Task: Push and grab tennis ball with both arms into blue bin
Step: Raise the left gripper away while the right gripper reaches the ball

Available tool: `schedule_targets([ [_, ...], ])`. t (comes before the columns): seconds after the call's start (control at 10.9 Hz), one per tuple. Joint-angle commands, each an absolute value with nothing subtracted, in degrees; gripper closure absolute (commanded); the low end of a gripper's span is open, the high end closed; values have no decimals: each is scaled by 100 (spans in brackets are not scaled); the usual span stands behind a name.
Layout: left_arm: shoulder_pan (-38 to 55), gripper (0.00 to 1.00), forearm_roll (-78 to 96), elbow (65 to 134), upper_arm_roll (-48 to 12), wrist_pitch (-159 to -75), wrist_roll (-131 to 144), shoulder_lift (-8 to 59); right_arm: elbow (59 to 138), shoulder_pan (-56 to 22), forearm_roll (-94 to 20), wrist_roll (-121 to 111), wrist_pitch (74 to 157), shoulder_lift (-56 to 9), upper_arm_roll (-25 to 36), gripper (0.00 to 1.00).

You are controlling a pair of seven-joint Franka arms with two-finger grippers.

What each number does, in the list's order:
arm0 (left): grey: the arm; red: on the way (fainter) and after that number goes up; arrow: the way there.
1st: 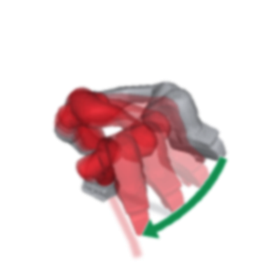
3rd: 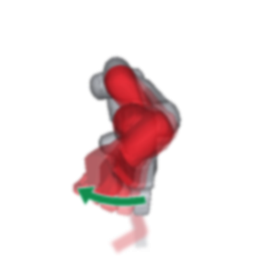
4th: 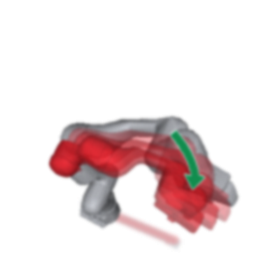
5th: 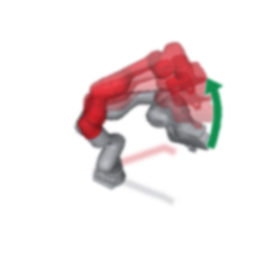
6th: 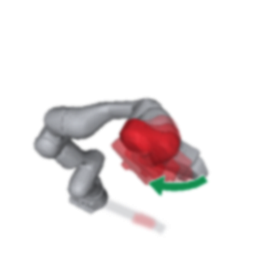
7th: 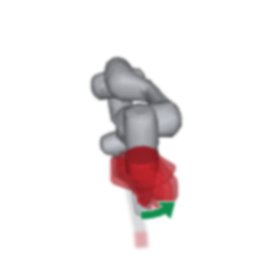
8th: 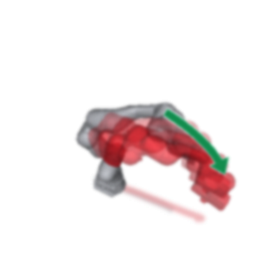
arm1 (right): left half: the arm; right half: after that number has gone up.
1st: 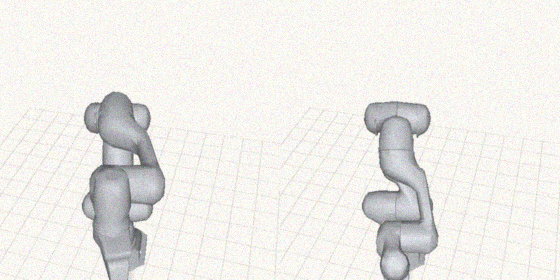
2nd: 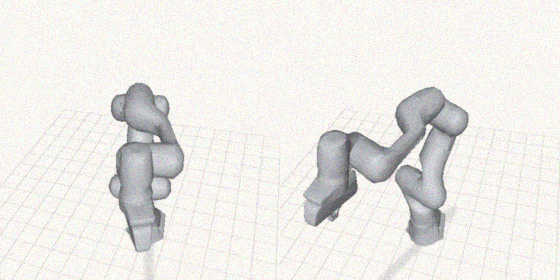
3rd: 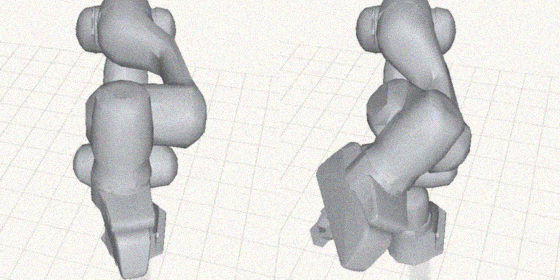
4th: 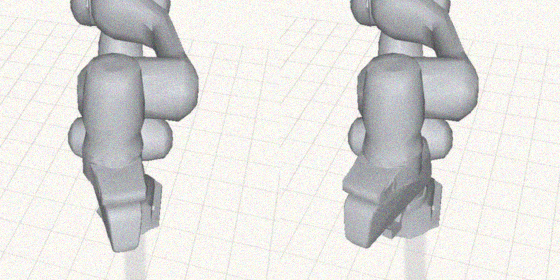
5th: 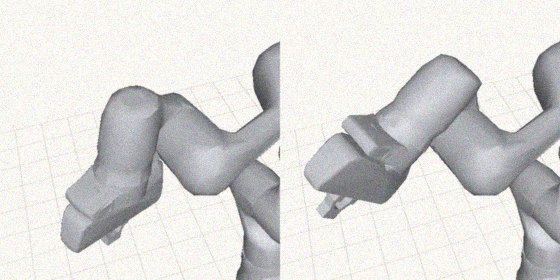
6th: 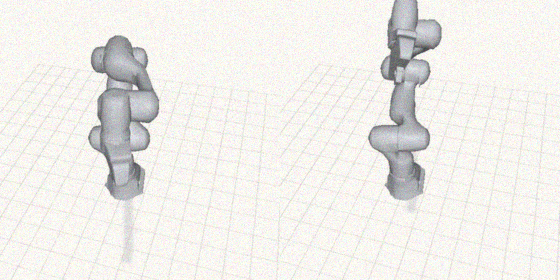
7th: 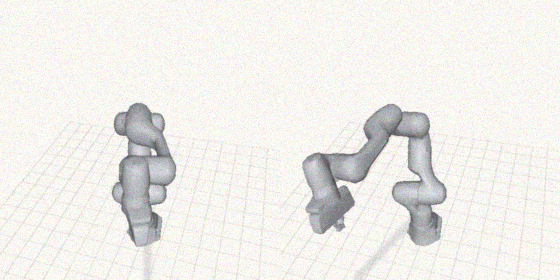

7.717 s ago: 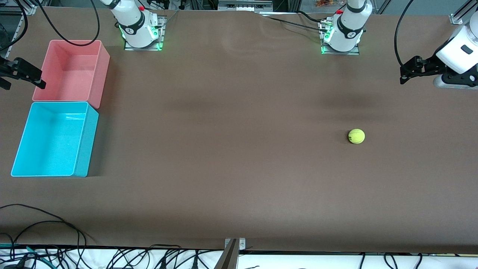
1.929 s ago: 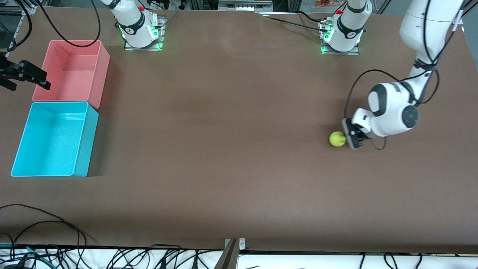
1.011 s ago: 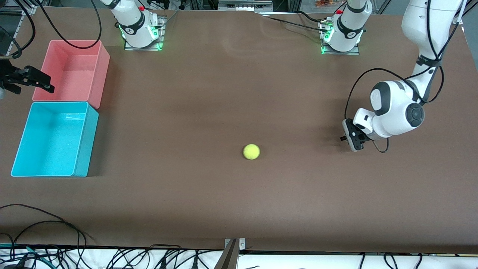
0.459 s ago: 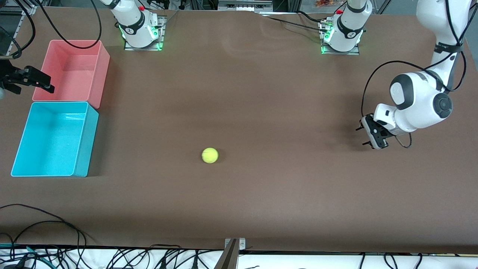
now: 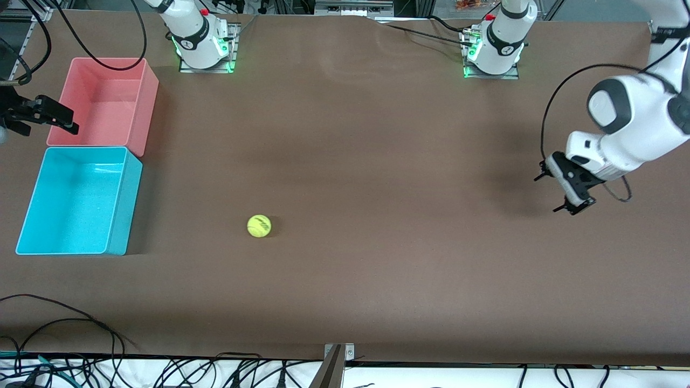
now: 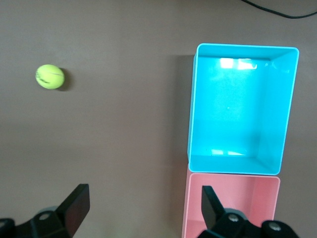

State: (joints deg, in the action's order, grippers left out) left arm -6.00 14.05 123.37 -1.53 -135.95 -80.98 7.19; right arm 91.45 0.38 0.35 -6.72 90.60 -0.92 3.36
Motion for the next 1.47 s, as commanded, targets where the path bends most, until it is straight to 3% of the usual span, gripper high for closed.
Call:
schedule_targets([
  [0.0, -606, 0, 1371, 12656, -141, -13535, -8156, -340, 9088, 35, 9, -624, 9035, -333, 316, 0],
  [0.46, -492, 0, 1362, 12394, 430, -12562, -7744, -1054, 9123, -132, -44, -379, 9965, -1378, 290, 0],
  [0.92, -343, 0, 554, 11297, 615, -10955, -5971, -1169, 9307, -185, 9, 615, 10896, -2397, 316, 0],
  [1.38, -220, 0, 123, 10171, 423, -9250, -3828, -1160, 10659, -184, 9, 589, 12838, -2558, 299, 0],
])
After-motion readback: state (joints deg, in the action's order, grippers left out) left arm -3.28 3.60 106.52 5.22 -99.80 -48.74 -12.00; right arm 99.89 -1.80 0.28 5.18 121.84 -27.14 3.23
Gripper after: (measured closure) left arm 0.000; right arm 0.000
